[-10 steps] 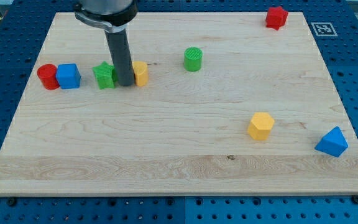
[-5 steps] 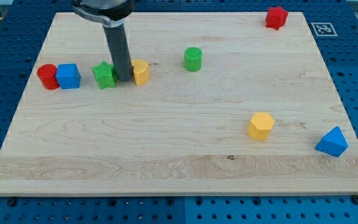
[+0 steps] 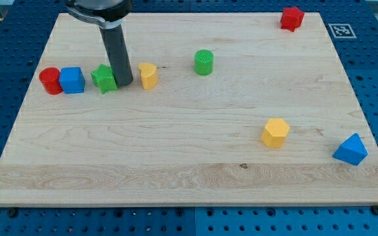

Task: Push the green star along with blue cube and red circle towards center left

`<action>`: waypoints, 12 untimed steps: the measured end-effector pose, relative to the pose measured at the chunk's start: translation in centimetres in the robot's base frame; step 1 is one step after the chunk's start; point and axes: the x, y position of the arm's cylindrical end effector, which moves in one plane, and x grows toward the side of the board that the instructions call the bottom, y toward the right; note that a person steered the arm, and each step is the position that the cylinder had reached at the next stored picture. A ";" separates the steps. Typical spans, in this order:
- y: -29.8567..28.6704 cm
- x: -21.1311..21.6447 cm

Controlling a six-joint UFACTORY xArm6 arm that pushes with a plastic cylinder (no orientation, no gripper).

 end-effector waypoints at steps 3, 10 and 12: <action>-0.3 0.0; -0.6 0.5; -2.3 0.5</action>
